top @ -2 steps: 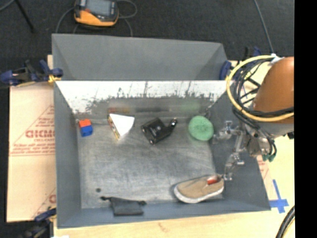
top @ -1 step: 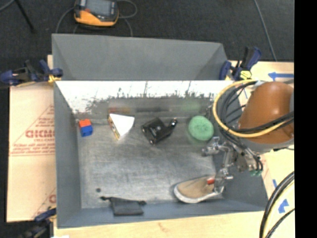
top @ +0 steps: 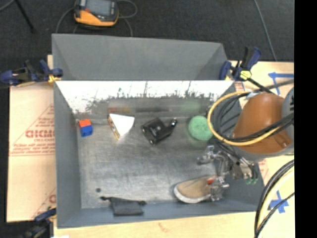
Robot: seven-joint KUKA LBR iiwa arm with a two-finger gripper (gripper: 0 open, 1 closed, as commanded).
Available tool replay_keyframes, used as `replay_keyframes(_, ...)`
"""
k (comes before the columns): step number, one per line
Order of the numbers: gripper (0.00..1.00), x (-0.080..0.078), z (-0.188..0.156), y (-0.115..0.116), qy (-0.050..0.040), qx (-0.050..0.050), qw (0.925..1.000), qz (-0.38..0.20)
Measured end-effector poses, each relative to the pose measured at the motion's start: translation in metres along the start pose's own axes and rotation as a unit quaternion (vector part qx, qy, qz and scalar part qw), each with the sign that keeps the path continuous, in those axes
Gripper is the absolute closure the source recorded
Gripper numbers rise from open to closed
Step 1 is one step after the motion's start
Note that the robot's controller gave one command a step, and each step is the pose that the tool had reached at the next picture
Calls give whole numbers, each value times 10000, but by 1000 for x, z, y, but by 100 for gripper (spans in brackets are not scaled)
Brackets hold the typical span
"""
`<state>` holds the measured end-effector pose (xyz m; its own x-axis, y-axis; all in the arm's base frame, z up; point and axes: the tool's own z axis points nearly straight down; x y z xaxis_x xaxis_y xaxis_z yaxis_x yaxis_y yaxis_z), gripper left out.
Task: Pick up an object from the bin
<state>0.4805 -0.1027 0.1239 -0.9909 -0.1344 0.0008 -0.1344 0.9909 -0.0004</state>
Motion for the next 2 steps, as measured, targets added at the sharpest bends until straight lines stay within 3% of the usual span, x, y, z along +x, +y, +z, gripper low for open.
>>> replay_keyframes(1,0,1,-32,7,-21,6,9962,-872)
replay_keyframes(2,0,-13,50,10,-39,6,9970,-774)
